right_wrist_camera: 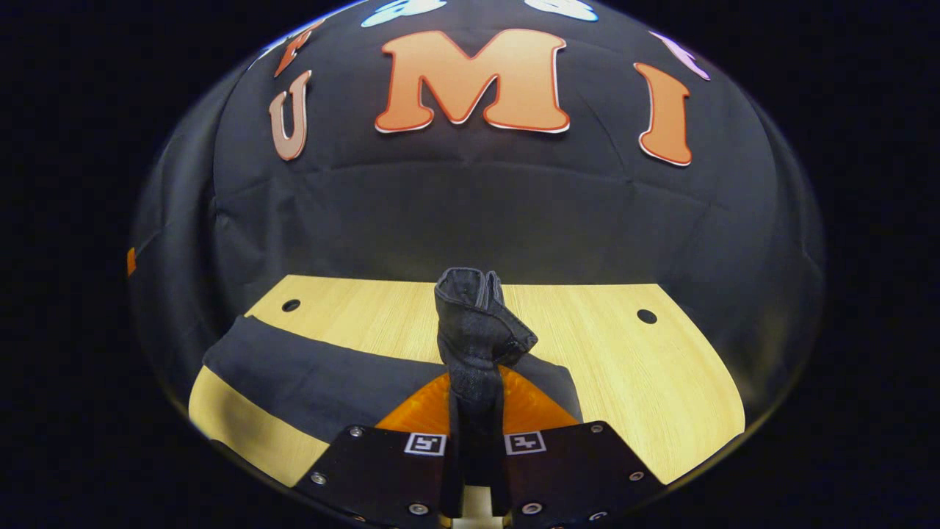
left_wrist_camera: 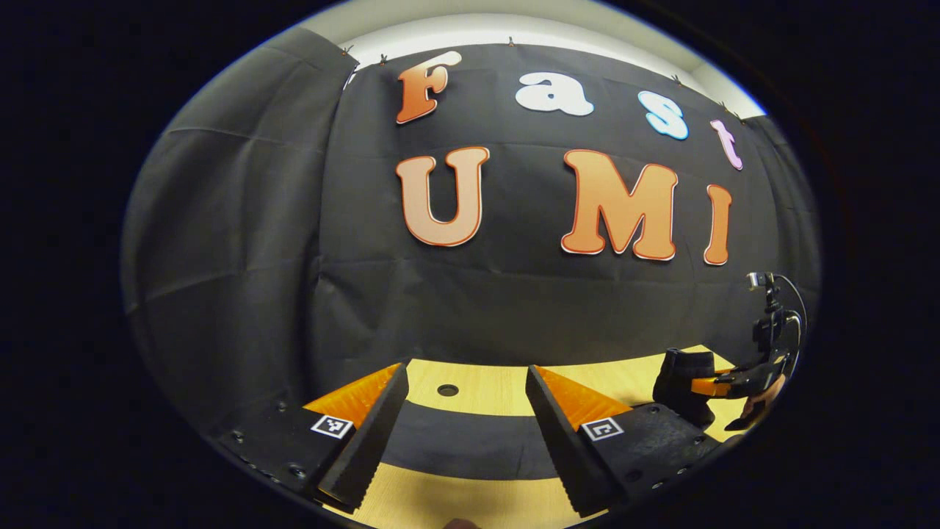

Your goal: Grasp the waist and the cuffs of the jeans and fold them to make the two legs overlap; first hold the waist and fold one-third of the jeans toward the cuffs, then hold the cuffs and fold the remaining one-third in the same direction to finish folding.

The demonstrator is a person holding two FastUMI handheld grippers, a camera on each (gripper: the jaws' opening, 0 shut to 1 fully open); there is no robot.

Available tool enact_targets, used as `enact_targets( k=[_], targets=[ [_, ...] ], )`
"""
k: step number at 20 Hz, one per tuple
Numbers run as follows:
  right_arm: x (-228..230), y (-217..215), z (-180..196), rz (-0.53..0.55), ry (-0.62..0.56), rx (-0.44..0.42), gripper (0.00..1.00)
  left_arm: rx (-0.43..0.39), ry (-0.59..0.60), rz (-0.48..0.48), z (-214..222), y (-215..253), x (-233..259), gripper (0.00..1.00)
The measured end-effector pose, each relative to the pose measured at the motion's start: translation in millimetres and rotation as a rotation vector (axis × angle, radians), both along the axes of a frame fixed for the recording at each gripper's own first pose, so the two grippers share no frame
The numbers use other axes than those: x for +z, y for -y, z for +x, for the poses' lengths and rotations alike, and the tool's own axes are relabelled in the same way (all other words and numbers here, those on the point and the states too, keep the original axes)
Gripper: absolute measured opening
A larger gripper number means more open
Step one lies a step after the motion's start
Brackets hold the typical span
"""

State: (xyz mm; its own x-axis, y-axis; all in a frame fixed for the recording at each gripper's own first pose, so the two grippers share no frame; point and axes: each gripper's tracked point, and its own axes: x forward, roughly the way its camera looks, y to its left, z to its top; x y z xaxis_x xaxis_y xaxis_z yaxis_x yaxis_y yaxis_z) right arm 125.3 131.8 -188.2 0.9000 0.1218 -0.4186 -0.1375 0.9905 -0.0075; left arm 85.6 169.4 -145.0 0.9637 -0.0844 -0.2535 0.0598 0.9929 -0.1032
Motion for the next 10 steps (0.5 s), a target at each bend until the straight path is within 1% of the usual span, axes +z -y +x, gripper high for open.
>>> enact_targets(
  k=[3,4,5,6,7,8,9,10],
  targets=[
    [-32.4,-21.4,-4.1,-0.028,-0.063,0.034,0.15,0.018,-0.022,0.008,-3.2,-13.9,-8.1,0.97],
    [-45.6,-29.7,-3.0,-0.027,-0.095,0.048,0.2,0.022,-0.032,0.009,-3.6,-17.9,-11.6,0.97],
    [-56.0,-38.6,-5.9,-0.025,-0.124,0.061,0.3,0.026,-0.042,0.009,-4.5,-21.7,-16.2,0.97],
    [-64.3,-44.6,-9.0,-0.037,-0.142,0.066,0.36,0.03,-0.051,0.008,-4.0,-25.6,-18.7,0.97],
    [-69.2,-48.9,-11.3,-0.049,-0.149,0.071,0.46,0.033,-0.059,0.005,-4.8,-28.7,-22.9,0.97],
    [-71.9,-51.5,-14.0,-0.062,-0.155,0.074,0.39,0.035,-0.069,0.002,-4.2,-32.0,-27.8,0.97],
    [-72.0,-56.4,-18.2,-0.056,-0.162,0.086,0.4,0.037,-0.083,-0.005,-3.7,-34.6,-34.3,0.97],
    [-69.8,-67.9,-20.5,-0.007,-0.168,0.121,0.47,0.041,-0.102,-0.015,-2.2,-37.9,-40.6,0.97]
  ],
)
